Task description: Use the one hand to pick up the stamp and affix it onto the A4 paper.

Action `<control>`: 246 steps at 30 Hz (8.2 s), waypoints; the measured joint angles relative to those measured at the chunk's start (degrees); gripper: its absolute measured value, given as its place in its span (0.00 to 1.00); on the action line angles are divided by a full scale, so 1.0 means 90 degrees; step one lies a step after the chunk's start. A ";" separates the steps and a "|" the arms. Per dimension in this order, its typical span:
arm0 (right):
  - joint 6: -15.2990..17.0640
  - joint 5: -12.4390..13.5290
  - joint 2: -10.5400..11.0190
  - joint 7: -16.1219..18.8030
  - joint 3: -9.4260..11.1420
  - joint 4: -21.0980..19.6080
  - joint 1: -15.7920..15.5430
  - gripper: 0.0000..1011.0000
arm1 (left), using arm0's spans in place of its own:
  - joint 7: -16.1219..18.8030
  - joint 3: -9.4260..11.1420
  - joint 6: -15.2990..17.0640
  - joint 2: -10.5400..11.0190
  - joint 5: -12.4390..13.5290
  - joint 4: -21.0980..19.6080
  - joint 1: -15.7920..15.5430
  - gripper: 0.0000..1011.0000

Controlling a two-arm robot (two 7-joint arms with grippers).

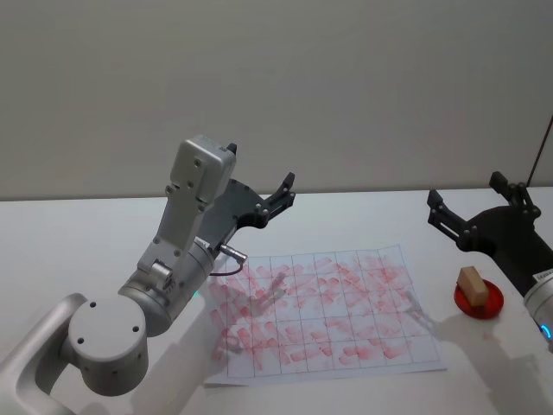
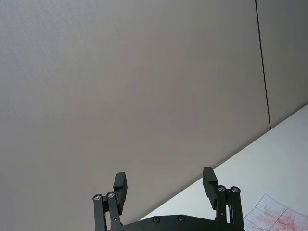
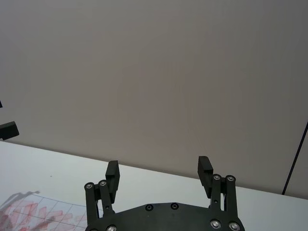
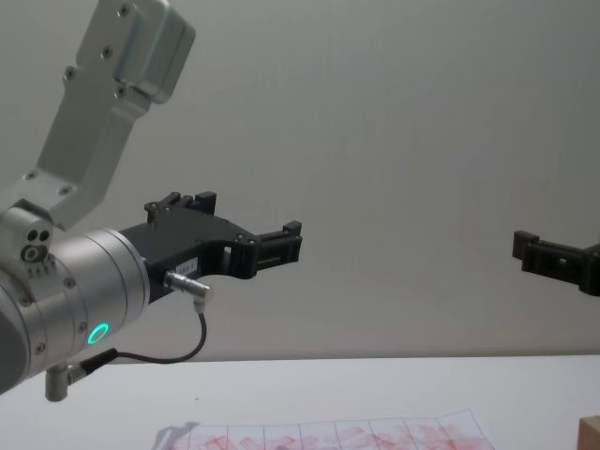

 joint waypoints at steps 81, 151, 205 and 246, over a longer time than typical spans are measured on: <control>0.0720 0.0795 0.0340 -0.0381 0.0311 0.0581 -0.0697 0.99 | 0.0000 0.0000 0.0000 0.0000 0.0000 0.0000 0.0000 0.99; 0.0580 0.0067 -0.0019 0.0892 0.0205 0.1423 0.0470 0.21 | 0.0000 0.0000 0.0000 0.0000 0.0000 0.0000 0.0000 0.99; 0.1547 -0.0470 -0.0481 0.2807 -0.0327 0.2947 0.1622 0.21 | 0.0000 0.0000 0.0000 0.0000 0.0000 0.0000 0.0000 0.99; 0.0927 -0.0393 -0.0353 0.2486 -0.0262 0.2381 0.1597 0.21 | 0.0000 0.0000 0.0000 0.0000 0.0000 0.0000 0.0000 0.99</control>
